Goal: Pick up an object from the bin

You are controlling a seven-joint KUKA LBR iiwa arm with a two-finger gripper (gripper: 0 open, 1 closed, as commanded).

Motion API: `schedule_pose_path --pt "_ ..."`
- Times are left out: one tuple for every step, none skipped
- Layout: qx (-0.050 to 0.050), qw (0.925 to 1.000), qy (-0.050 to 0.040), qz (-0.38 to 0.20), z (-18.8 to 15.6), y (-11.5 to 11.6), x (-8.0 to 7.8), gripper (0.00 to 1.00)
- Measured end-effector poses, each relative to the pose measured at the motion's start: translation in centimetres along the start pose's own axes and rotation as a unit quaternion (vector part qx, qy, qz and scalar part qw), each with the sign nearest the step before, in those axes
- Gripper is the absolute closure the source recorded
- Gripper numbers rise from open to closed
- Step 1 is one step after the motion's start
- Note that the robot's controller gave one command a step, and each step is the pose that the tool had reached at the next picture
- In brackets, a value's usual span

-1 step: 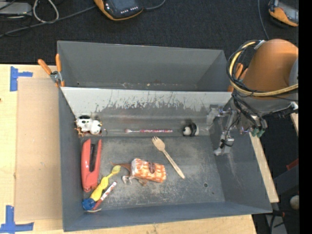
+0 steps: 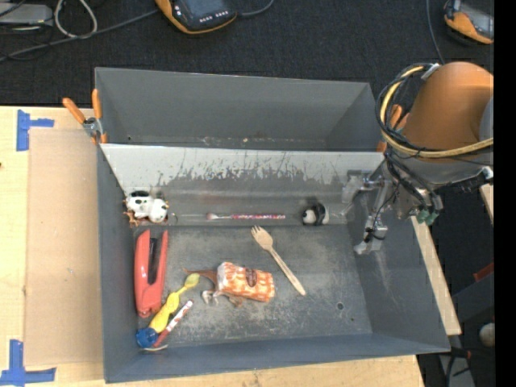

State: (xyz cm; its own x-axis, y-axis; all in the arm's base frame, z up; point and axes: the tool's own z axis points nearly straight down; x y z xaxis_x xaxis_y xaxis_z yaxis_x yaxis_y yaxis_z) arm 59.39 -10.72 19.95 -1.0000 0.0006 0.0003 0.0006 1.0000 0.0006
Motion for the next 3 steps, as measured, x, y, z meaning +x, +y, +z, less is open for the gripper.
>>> schedule_pose_path --pt "0.0 0.9998 -0.0003 0.018 5.1 4.4 0.7 0.0" --pt "0.001 0.997 -0.0035 0.077 9.1 10.2 -0.4 0.0" --pt "0.0 0.9991 0.0038 0.043 13.1 12.9 3.3 0.0"
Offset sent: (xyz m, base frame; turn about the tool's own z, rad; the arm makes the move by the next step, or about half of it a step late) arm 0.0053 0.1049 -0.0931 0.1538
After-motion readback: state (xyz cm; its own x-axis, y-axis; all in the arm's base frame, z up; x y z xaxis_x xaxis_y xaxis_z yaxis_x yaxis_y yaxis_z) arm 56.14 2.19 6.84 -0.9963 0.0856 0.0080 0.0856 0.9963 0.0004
